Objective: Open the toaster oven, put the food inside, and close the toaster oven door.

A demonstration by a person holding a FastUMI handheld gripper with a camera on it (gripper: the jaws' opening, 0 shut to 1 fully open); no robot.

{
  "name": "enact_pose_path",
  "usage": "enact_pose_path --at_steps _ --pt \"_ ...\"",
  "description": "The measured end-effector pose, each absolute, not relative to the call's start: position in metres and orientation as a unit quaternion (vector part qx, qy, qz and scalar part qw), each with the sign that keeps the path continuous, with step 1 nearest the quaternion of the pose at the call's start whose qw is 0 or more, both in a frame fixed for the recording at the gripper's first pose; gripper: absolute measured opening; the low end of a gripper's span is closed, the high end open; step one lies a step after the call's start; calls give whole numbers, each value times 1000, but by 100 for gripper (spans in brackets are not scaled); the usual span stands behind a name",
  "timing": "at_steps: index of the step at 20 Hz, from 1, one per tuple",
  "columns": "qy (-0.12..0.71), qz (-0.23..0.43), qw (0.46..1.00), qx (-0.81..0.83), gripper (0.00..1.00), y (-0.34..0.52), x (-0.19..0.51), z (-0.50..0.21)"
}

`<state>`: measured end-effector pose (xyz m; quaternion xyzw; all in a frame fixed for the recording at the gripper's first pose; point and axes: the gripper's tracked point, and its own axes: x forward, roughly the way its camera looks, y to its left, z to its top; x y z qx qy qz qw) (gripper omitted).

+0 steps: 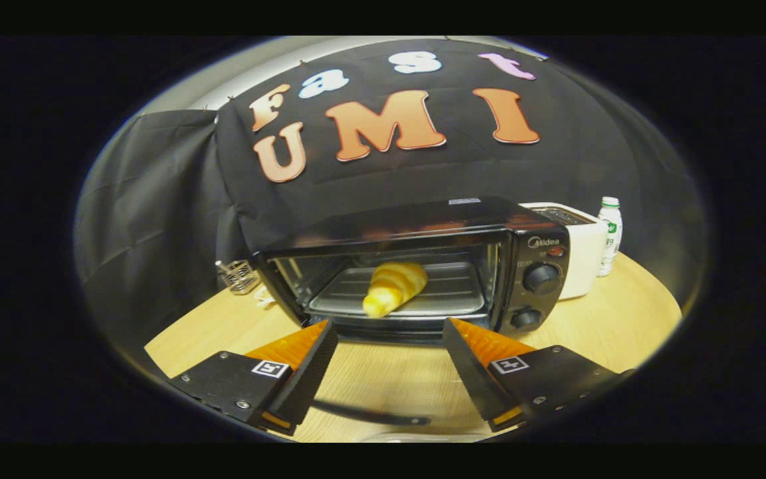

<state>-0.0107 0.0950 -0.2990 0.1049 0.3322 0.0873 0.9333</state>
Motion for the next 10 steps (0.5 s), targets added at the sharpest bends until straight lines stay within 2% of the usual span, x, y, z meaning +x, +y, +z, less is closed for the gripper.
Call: enact_pose_path --at_steps 6,10 --pt "381 121 911 100 94 105 -81 -317" --pt "418 118 897 84 95 98 -120 -333"
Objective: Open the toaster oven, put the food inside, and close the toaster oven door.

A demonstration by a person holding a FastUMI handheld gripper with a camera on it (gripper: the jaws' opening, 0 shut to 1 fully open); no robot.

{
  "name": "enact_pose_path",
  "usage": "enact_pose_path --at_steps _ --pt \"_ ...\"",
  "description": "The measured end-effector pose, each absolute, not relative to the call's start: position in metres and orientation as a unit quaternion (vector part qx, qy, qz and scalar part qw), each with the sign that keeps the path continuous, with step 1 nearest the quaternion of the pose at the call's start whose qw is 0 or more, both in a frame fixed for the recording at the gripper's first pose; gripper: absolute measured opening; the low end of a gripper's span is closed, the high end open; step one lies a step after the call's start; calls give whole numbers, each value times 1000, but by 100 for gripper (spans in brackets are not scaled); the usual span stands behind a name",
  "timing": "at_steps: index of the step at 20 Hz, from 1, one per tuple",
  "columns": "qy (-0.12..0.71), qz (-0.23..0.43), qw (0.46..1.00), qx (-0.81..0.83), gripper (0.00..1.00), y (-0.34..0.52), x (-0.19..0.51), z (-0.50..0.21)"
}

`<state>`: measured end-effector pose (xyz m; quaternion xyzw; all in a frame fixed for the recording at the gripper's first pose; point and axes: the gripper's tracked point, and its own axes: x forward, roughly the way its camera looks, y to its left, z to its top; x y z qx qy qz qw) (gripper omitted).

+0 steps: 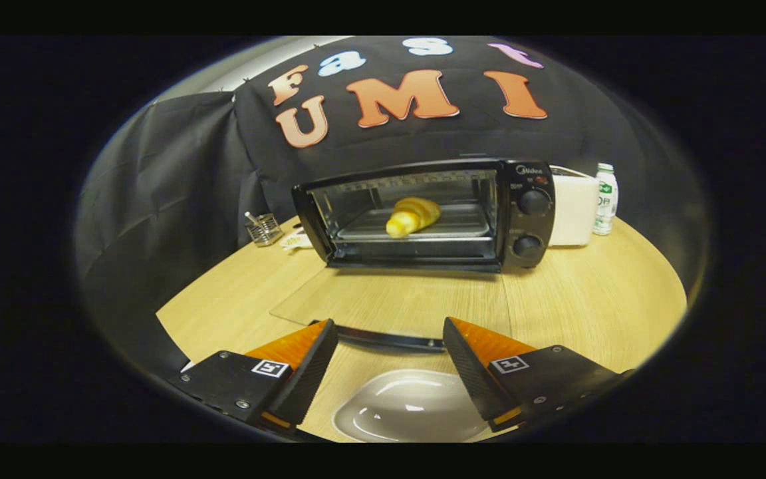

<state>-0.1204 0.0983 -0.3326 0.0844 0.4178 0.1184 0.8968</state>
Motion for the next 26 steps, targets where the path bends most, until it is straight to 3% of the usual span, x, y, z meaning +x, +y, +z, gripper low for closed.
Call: enact_pose_path --at_steps 5,14,26 --pt "449 129 881 70 95 95 -150 -346" --pt "477 107 869 72 95 101 -129 -374" --pt "384 114 916 31 96 95 -79 -318"
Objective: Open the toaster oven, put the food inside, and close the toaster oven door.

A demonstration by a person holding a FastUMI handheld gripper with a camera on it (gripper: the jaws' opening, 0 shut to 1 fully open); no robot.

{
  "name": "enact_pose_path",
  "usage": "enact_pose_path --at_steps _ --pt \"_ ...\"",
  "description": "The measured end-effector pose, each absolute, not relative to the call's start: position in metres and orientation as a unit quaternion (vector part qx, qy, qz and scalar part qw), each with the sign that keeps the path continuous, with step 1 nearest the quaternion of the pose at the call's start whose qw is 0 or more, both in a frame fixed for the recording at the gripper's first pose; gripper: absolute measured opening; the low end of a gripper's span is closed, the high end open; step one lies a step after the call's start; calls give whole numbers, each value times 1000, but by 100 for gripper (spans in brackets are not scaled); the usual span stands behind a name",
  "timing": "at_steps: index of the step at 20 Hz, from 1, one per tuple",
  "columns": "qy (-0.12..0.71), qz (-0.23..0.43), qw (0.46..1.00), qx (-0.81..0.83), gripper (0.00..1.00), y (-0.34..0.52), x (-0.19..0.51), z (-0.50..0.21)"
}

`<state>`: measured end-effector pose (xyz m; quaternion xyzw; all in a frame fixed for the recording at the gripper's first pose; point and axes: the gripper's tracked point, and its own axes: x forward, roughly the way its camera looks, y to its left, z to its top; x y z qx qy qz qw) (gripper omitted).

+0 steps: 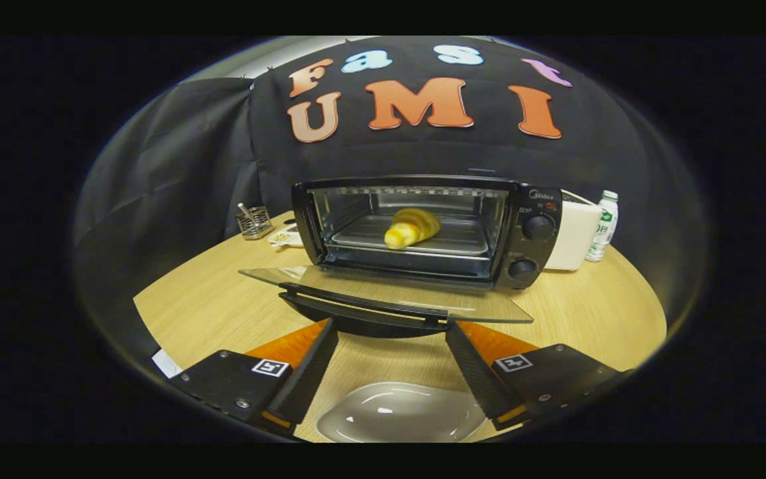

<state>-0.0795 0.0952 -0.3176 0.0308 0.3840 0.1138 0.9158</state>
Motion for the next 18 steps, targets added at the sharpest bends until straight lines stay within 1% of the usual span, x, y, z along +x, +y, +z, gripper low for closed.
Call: enact_pose_path --at_steps 9,13,18 --pt "338 109 932 66 98 92 -35 -286" --pt "318 103 940 64 100 89 -10 -276" --pt "303 96 946 57 100 86 22 -270"
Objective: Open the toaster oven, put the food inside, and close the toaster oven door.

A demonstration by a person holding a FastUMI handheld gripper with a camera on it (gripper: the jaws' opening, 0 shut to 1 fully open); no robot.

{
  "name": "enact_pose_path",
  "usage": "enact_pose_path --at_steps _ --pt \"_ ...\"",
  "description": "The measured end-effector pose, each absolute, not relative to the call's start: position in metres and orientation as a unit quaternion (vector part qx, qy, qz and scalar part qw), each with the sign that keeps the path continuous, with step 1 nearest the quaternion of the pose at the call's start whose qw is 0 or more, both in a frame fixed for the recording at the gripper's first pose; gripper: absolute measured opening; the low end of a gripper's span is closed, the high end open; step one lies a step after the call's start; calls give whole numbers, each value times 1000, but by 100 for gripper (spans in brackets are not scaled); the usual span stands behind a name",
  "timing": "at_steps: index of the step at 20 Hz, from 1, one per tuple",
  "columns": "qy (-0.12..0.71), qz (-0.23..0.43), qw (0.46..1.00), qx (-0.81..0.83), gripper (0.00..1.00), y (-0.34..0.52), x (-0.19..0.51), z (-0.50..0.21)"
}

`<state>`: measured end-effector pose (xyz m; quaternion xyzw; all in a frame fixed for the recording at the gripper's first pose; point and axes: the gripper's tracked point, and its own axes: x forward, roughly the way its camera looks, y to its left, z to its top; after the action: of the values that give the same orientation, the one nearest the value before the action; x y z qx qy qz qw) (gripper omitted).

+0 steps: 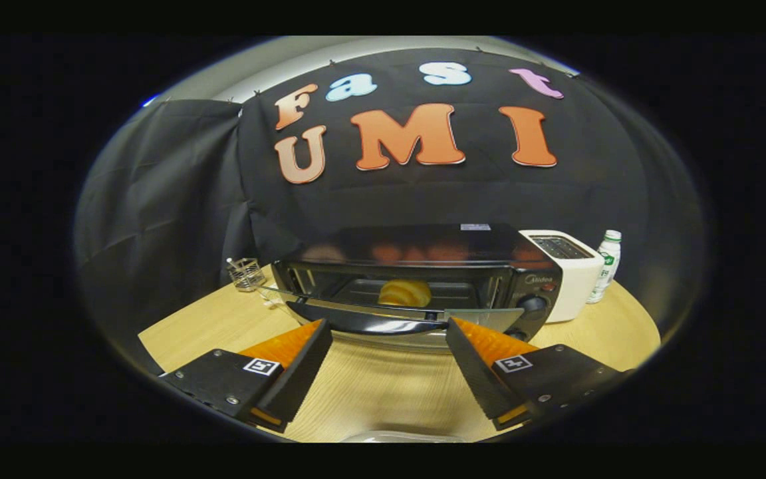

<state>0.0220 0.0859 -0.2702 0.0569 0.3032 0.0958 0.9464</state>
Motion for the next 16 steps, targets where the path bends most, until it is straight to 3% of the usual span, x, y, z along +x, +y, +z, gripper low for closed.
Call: enact_pose_path --at_steps 9,16 --pt "312 91 946 15 100 99 45 -291" --pt "283 98 954 29 100 112 44 -263"
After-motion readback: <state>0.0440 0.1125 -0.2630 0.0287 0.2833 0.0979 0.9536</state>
